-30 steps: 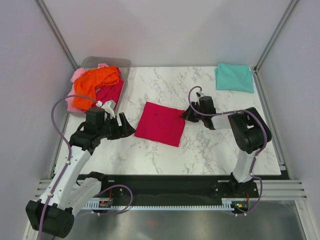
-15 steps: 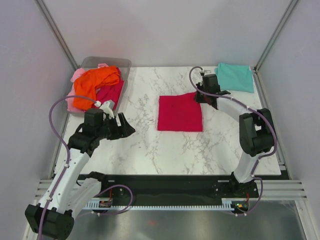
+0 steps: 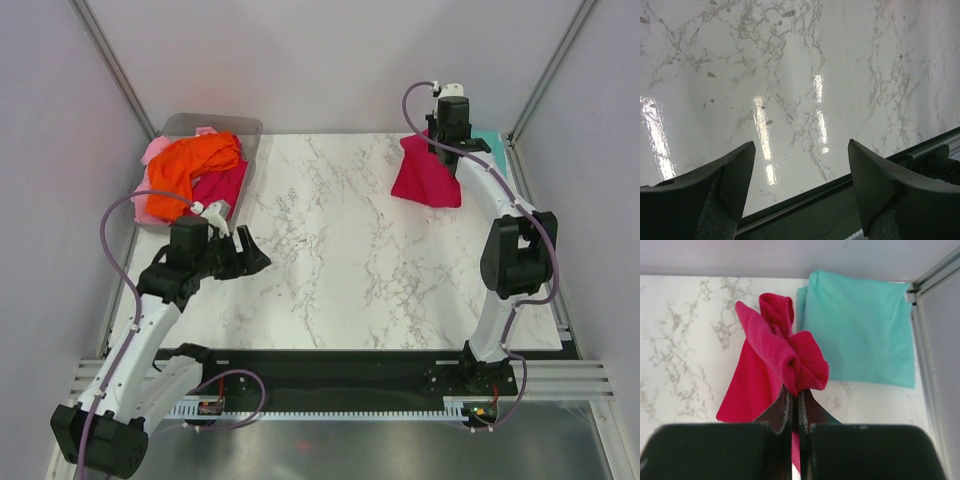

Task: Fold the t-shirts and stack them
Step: Neatly place the folded tshirt to the corner, then reset both grippers

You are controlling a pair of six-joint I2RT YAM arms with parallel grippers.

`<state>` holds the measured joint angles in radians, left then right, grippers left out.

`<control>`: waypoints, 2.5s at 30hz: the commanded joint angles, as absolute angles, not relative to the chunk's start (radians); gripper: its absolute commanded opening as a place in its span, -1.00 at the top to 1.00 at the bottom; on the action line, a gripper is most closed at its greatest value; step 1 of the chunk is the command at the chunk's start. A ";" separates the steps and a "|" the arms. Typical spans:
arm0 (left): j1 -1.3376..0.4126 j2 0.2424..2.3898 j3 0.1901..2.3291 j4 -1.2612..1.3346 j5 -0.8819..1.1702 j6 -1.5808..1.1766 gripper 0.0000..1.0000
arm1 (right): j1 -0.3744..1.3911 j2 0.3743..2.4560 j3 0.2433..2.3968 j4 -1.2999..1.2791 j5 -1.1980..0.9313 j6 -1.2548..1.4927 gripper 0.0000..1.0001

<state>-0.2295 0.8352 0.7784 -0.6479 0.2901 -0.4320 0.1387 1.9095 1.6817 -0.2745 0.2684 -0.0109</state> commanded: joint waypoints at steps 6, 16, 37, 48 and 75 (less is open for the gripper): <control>-0.227 0.861 0.770 -0.611 0.308 -0.396 -0.64 | 0.035 2.003 1.902 -0.238 0.299 -0.173 1.00; -0.227 0.891 0.770 -0.611 0.307 -0.397 -0.64 | -0.032 2.026 1.966 -0.144 0.226 -0.250 1.00; -0.227 0.917 0.772 -0.606 0.318 -0.396 -0.64 | -0.090 2.049 2.028 -0.130 0.120 -0.264 1.00; -0.227 0.923 0.770 -0.604 0.331 -0.394 -0.64 | -0.206 2.449 2.357 -0.058 0.165 -0.176 -0.91; -0.227 0.799 0.769 -0.598 0.336 -0.390 -0.67 | -0.066 1.481 1.313 0.000 -0.091 0.411 -0.96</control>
